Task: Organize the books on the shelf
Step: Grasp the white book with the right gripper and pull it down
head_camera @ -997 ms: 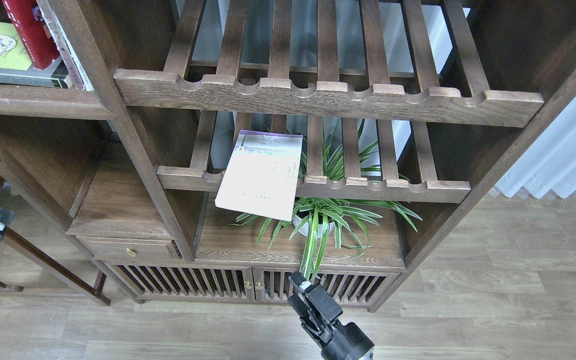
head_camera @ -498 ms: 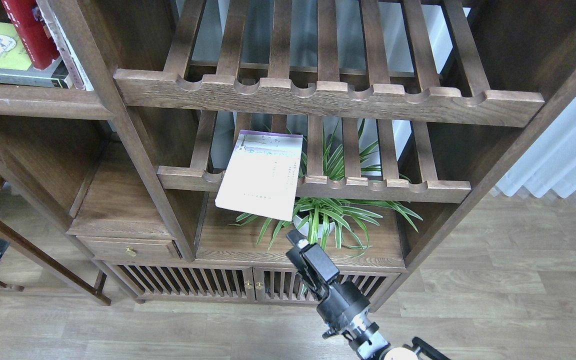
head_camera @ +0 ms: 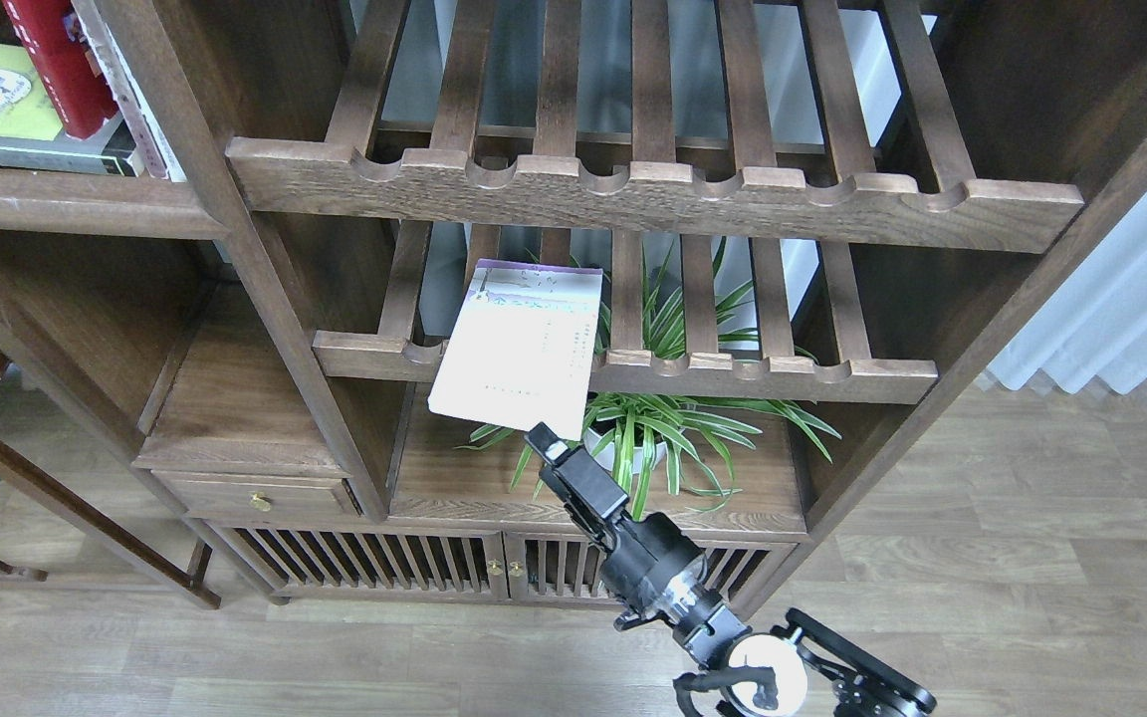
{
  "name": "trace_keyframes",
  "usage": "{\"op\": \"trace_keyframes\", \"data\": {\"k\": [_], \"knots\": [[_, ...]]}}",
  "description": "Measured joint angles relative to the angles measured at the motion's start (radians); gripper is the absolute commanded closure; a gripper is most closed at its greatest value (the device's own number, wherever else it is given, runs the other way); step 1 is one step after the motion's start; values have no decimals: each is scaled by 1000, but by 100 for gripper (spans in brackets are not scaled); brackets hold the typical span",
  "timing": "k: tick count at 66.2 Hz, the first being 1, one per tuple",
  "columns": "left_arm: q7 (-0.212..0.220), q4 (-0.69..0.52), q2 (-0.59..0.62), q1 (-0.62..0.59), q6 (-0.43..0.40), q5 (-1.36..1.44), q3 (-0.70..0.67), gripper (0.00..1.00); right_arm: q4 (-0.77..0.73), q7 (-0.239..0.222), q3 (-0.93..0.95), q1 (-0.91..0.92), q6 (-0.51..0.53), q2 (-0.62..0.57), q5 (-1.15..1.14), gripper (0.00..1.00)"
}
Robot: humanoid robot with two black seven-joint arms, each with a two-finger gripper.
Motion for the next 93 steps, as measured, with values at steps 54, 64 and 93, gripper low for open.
{"op": "trace_keyframes", "data": {"k": [54, 64, 93], "knots": [[0, 5, 7, -5, 0, 0, -14, 0, -48, 29, -5, 90, -31, 0, 87, 84], [0, 5, 7, -5, 0, 0, -22, 0, -50, 27, -4, 90, 3, 0, 92, 95], [3, 6, 108, -6, 0, -257, 230, 0, 78, -58, -8, -117, 195, 0, 7, 96]]}}
